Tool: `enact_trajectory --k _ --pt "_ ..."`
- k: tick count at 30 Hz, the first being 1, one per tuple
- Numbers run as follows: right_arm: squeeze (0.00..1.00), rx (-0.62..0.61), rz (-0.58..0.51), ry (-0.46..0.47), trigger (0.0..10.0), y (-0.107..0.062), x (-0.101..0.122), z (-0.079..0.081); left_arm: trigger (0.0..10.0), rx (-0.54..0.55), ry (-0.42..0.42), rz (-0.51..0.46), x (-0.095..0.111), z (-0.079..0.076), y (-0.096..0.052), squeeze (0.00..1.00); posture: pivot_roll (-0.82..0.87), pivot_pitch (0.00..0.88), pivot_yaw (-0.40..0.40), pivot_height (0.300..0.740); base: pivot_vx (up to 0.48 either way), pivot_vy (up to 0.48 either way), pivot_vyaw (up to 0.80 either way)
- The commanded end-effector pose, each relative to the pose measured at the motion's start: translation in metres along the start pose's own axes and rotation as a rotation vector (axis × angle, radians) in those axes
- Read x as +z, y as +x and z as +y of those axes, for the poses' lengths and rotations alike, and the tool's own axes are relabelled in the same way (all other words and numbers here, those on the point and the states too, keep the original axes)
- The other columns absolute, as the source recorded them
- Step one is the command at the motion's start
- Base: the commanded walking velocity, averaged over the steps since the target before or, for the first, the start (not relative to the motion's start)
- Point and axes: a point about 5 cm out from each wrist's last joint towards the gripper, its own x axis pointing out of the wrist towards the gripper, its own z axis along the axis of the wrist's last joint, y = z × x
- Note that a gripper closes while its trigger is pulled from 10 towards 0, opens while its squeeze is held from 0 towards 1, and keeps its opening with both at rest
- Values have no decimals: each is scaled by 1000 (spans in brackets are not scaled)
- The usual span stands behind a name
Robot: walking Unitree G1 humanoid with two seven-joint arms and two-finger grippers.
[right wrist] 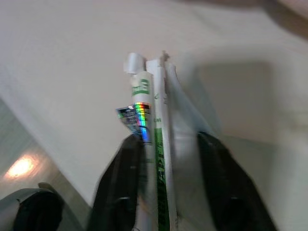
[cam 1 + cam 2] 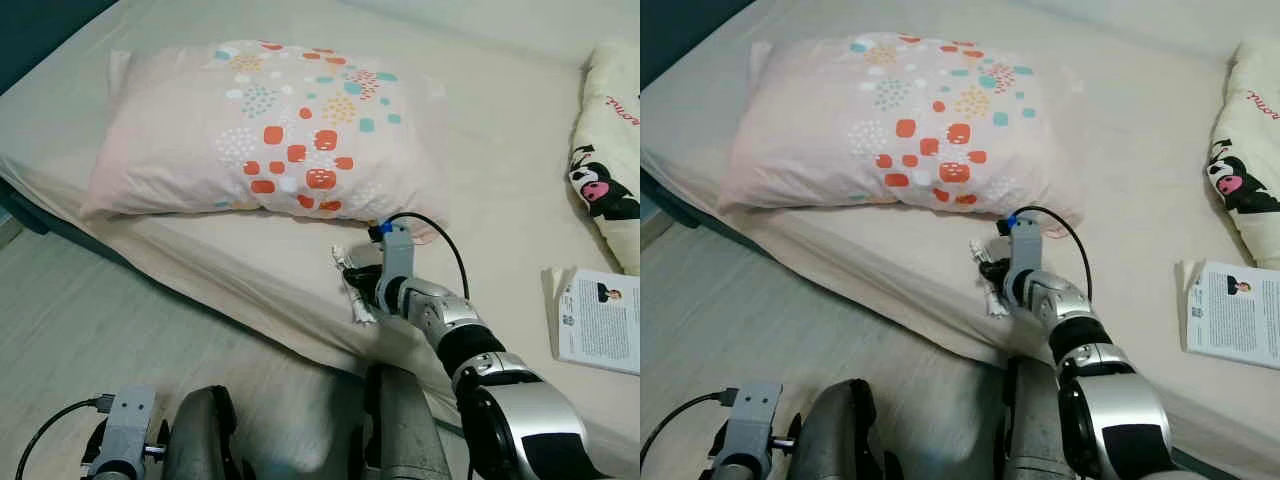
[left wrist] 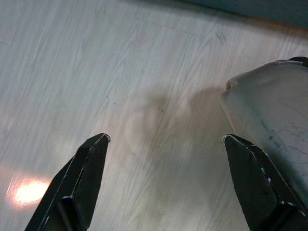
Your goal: Clean up the room
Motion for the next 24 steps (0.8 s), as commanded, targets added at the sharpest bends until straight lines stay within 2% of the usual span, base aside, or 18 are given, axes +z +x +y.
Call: enact_trajectory --k 1,4,11,18,19,20,22,23,24 --pt "1000 -23 29 -29 10000 -2 -11 -5 10000 -39 -8 58 -15 -12 -8 0 -7 327 -60 549 0 0 0" --pt "1000 -28 30 -60 10000 -2 -12 -5 10000 -40 -9 57 -15 -12 -7 0 -6 327 -60 549 0 0 0" --pt "1000 -9 34 -63 10000 0 -15 1 10000 -40 -12 52 -14 -12 -8 0 -6 326 -62 549 0 0 0" --pt "1000 27 79 -29 10000 4 -32 12 10000 -39 -13 52 -15 -12 -9 0 -3 327 -65 549 0 0 0" --pt "0 34 94 -27 10000 5 -34 14 10000 -39 -13 52 -15 -12 -9 0 -1 330 -66 549 0 0 0" --pt "0 53 108 -21 4275 5 -38 18 10000 -39 -13 53 -16 -12 -10 0 -1 330 -66 549 0 0 0" --pt "0 67 117 -16 4275 6 -41 21 10000 -38 -13 53 -16 -12 -10 0 0 332 -67 549 0 0 0" --pt "0 68 121 -15 0 6 -43 22 10000 -37 -13 52 -16 -12 -10 0 4 332 -69 549 0 0 0" --pt "0 63 119 -9 0 7 -44 23 10000 -36 -14 52 -16 -11 -11 0 5 331 -71 549 0 0 0"
